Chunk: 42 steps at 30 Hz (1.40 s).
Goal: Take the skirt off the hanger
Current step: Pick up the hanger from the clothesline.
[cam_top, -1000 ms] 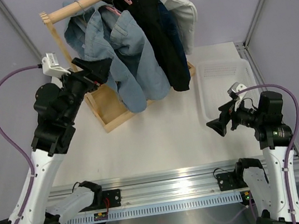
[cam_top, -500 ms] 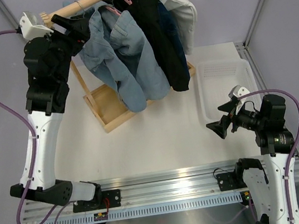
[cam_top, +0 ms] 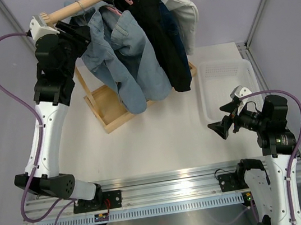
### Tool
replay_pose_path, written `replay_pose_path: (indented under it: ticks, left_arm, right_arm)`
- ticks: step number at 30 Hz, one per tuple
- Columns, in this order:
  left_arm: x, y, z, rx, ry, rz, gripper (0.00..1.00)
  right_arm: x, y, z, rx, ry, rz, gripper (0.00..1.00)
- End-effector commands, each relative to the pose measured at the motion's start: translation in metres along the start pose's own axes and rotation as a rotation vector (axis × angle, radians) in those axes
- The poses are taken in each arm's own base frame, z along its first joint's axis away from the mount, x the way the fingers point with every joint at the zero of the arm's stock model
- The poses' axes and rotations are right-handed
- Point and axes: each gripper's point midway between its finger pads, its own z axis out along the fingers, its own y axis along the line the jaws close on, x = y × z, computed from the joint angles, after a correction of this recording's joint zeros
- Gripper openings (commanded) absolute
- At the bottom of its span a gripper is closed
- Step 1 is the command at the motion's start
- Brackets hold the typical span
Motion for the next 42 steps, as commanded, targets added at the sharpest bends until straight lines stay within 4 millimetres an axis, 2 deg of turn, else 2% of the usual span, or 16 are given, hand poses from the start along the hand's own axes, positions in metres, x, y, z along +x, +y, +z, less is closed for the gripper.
replay_pose_path:
  ticks: [1,3,8,12,17,29,35,42]
  left_arm:
    - [-0.019,-0.003,-0.001,-0.008,-0.115,-0.005,0.53]
    - [-0.021,-0.004,-0.002,-0.015,-0.138,-0.009,0.53]
    - [-0.007,0.0,0.013,-0.025,-0.113,-0.05,0.54]
    - [-0.005,-0.003,0.022,-0.016,-0.114,-0.087,0.54]
    - [-0.013,-0.014,0.028,0.011,-0.127,-0.144,0.55]
    - [-0.021,-0.007,0.046,-0.019,-0.171,-0.231,0.54]
    - [-0.018,-0.001,0.053,-0.064,-0.21,-0.19,0.54]
    - [-0.009,-0.009,0.057,-0.089,-0.272,-0.075,0.5]
  right_arm:
    - [-0.006,-0.002,0.0,0.007,-0.025,-0.04,1.0]
    - [-0.007,-0.001,0.0,0.006,-0.027,-0.042,0.99]
    - [-0.007,-0.001,0.0,0.003,-0.026,-0.041,0.99]
    - [-0.006,0.001,-0.001,0.002,-0.024,-0.045,1.0]
    - [-0.005,0.002,-0.002,0.001,-0.024,-0.048,0.99]
    - [-0.007,0.003,-0.001,-0.011,-0.027,-0.05,0.99]
    - [-0.007,0.004,-0.001,-0.017,-0.029,-0.052,0.99]
    - [-0.007,0.006,-0.002,-0.02,-0.029,-0.049,1.0]
